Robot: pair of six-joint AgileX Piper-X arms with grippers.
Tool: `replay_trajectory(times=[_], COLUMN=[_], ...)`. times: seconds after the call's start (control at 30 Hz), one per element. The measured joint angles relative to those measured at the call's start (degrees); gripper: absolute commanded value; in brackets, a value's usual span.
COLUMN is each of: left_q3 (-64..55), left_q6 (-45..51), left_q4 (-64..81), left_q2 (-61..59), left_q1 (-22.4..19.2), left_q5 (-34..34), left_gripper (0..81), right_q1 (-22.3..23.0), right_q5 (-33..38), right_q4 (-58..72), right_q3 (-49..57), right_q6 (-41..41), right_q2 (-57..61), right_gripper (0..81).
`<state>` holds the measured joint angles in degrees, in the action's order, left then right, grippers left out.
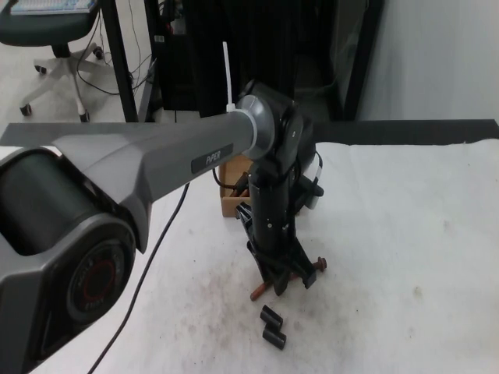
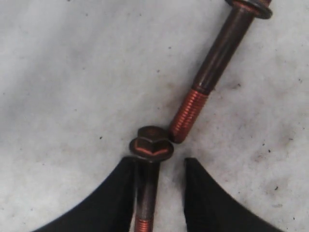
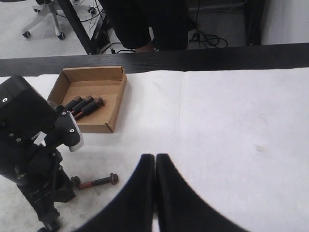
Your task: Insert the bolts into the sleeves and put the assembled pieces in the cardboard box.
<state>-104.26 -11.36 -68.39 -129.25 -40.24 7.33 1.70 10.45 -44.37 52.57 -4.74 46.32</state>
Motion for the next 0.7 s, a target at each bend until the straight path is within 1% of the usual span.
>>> replay_trajectory(times=[0.07,0.1,0.17,0.37,0.5,0.63,0.7], left_q3=[0.00,0.00,0.00,0.00,0.00,0.00,0.00], left_q6=[0.00,0.10,0.15,-0.67,1.05,5.87,8.28], left_q4=[0.01,0.13,0.09,0.09,0.09,0.09,0.91], left_q2=[0.00,0.00,0.00,0.00,0.00,1.16,4.24], left_q1=[0.00,0.00,0.15,0.14,0.14,0.29,1.63], left_q5=[0.00,0.00,0.11,0.25,-0.54,-8.14,-12.61], left_gripper=[20.4,15.2,1.1,0.0,0.0,0.0,0.0], right_q1=[0.00,0.00,0.00,0.00,0.00,0.00,0.00], right_q5=[0.00,0.00,0.00,0.00,0.00,0.00,0.00], right_q4=[0.00,0.00,0.00,0.00,0.00,0.00,0.00], right_q3=[0.00,0.00,0.00,0.00,0.00,0.00,0.00], right_q6=[0.00,0.00,0.00,0.45,0.94,1.59,1.75], right_q2=[0.00,0.00,0.00,0.00,0.00,0.48,1.38], right_gripper=[0.4,0.4,0.4,0.4,0.4,0.4,0.4])
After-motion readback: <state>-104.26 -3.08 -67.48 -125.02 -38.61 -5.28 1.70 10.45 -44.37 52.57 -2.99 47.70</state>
